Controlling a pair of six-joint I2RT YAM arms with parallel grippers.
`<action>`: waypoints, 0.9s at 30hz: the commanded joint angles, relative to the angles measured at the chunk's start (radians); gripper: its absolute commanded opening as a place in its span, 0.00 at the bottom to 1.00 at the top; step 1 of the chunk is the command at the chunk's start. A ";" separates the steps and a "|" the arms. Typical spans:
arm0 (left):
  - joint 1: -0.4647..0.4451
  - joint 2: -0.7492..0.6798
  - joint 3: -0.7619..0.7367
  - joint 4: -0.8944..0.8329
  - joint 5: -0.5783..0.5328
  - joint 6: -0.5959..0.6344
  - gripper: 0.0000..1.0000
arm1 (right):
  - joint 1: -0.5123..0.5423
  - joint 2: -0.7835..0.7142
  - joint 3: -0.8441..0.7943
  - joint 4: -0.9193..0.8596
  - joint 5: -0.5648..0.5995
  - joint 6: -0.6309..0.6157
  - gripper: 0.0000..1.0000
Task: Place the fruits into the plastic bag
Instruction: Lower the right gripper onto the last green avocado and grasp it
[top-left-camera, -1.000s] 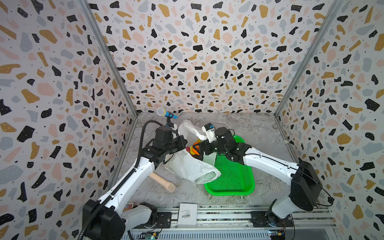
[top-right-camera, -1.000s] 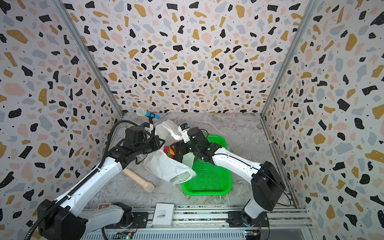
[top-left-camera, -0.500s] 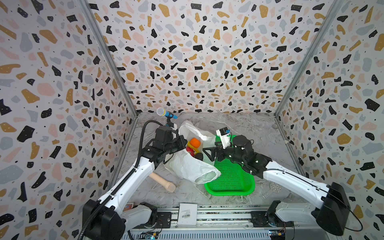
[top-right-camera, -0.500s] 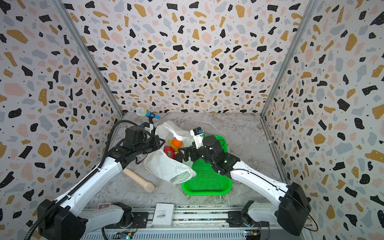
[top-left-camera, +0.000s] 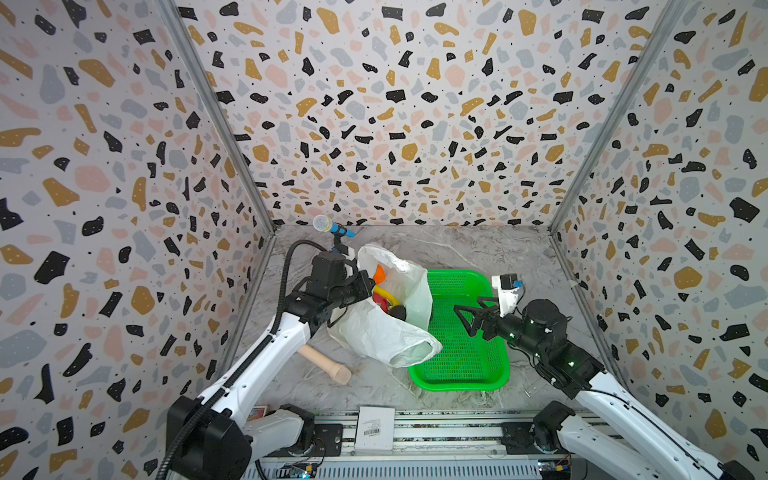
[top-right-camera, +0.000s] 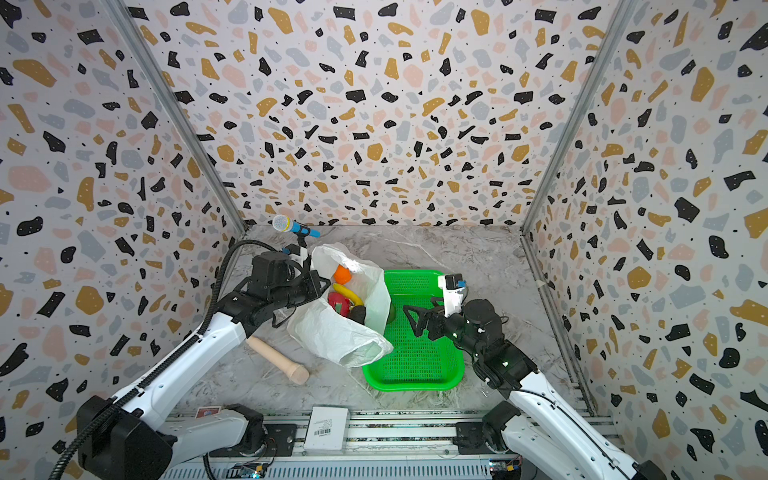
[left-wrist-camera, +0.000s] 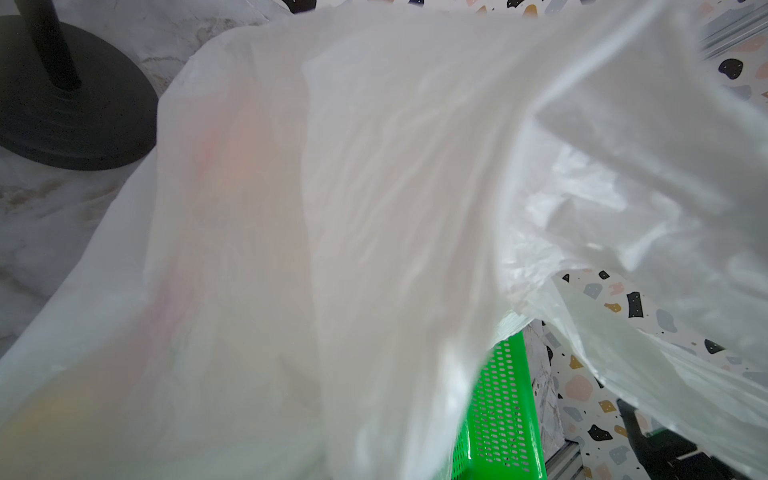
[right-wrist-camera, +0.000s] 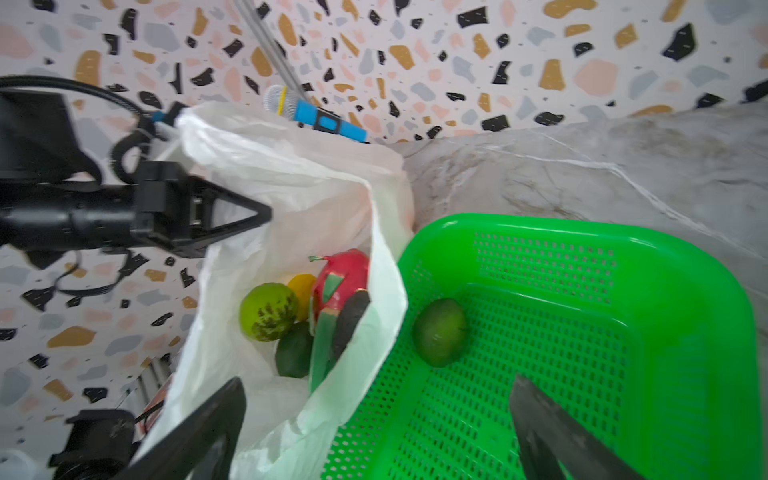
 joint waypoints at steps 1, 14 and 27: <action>0.005 0.000 0.013 0.012 -0.001 0.005 0.00 | -0.031 0.070 -0.001 -0.051 -0.010 0.009 1.00; 0.005 0.001 0.013 0.001 -0.006 0.007 0.00 | 0.042 0.583 0.161 -0.069 0.020 -0.091 0.92; 0.005 0.004 0.015 -0.006 -0.008 0.012 0.00 | 0.105 0.925 0.397 -0.019 0.034 -0.125 0.92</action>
